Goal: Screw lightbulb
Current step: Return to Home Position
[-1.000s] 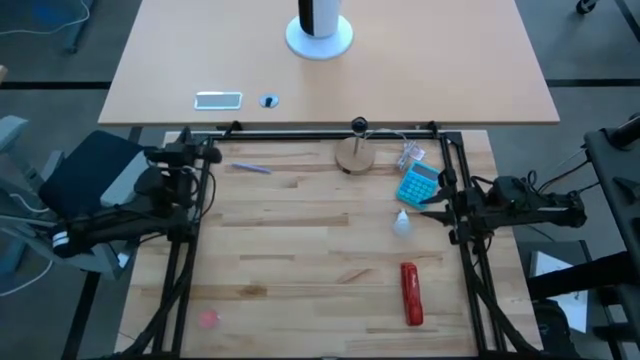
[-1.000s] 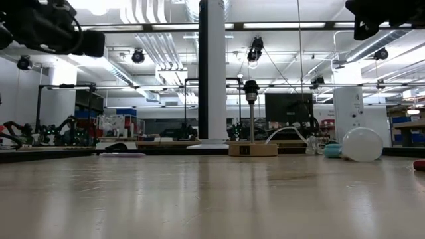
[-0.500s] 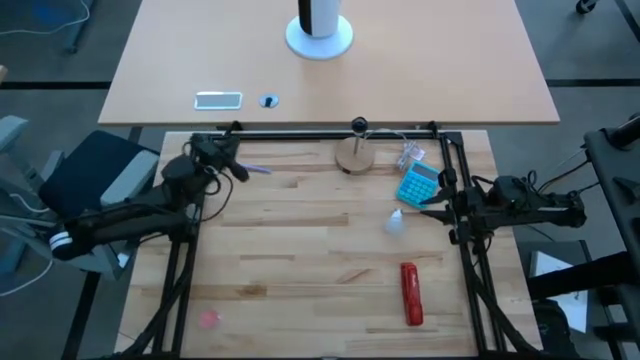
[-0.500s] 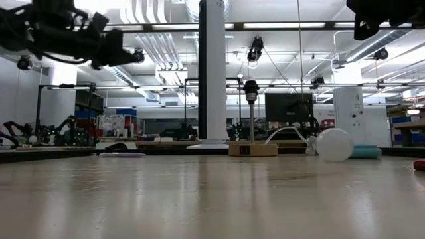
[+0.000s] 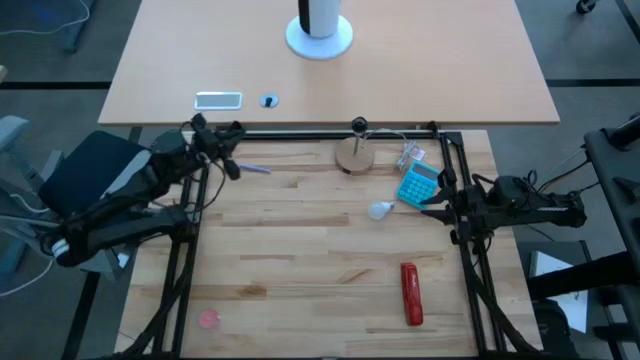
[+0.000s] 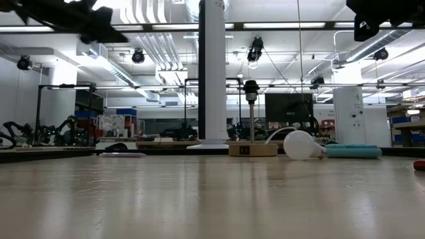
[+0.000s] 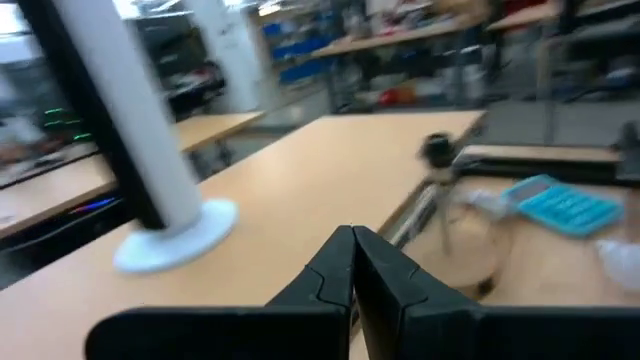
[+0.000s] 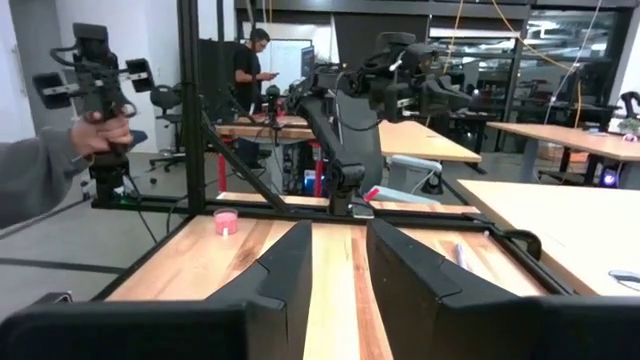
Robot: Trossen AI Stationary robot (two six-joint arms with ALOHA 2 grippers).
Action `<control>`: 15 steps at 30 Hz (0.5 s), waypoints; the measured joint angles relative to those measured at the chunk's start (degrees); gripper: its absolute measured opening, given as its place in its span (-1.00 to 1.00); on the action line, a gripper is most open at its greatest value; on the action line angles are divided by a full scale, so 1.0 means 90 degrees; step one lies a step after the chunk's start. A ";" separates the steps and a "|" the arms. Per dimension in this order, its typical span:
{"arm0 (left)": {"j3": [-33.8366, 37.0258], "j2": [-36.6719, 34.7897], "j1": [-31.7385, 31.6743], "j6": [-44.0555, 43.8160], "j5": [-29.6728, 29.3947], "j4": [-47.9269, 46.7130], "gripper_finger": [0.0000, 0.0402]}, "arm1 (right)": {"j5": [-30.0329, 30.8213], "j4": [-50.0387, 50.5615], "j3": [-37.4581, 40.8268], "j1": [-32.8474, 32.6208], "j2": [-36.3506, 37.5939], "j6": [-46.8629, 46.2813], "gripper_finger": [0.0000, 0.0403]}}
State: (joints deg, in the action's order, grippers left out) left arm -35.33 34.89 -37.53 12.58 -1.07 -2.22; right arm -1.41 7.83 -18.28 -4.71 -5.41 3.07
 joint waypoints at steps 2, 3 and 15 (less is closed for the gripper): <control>0.0047 -0.0429 -0.0074 0.0049 -0.0643 -0.0370 -1.00 | 0.0000 -0.0003 0.0000 0.0000 0.0001 0.0049 -0.52; 0.0110 -0.0650 -0.0100 0.0051 -0.1158 -0.0517 -1.00 | 0.0000 -0.0002 0.0000 -0.0001 0.0000 0.0081 -0.52; 0.1622 -0.2396 -0.0115 0.0055 -0.5010 -0.0405 -1.00 | -0.0002 -0.0043 0.0000 -0.0002 0.0001 0.0171 -0.59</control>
State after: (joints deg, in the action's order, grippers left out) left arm -20.74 13.32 -38.57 13.07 -46.16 -5.86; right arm -1.43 7.44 -18.28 -4.73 -5.40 4.60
